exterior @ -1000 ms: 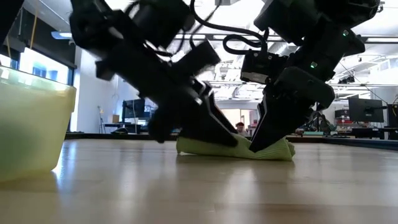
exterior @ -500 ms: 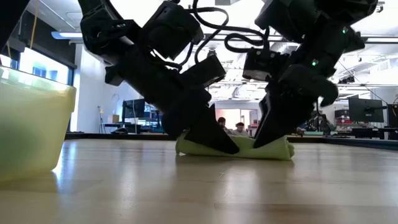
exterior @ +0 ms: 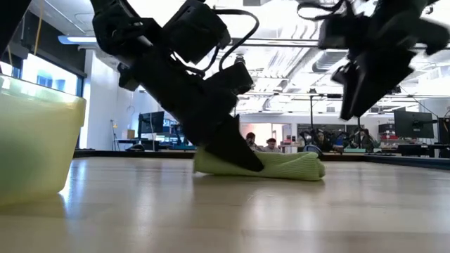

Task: Roll microfiber towels into tight, uniform cylinder then place into a basket
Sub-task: Put the light green microfiber towel into the yellow bin, then return to Home Position

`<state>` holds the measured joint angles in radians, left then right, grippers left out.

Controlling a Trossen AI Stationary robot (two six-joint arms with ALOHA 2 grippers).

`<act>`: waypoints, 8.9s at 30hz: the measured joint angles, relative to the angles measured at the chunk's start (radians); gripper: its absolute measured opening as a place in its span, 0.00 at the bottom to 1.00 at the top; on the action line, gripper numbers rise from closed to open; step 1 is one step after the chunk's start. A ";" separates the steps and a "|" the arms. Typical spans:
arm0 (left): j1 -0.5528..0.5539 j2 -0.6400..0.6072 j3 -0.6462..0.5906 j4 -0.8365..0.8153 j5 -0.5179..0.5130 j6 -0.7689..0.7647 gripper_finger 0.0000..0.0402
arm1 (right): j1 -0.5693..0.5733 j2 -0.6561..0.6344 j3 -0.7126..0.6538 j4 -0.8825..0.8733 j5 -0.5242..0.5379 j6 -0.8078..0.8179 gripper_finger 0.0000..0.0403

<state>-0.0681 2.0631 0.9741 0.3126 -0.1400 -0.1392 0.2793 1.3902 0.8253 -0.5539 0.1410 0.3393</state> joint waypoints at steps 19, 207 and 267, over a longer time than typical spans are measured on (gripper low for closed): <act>-0.098 -0.519 0.056 -0.576 0.000 -0.102 0.05 | 0.076 -0.472 -0.511 0.425 0.151 -0.027 0.36; 0.257 -1.401 -0.936 0.282 0.013 -0.061 0.47 | 0.074 -0.624 -0.718 0.646 0.219 -0.165 0.36; 0.862 -2.060 -0.962 -0.264 0.337 -0.146 0.47 | 0.074 -0.624 -0.718 0.646 0.219 -0.165 0.36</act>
<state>0.7936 0.0032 0.0120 0.0486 0.1970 -0.2848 0.3538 0.7666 0.1070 0.0925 0.3595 0.1745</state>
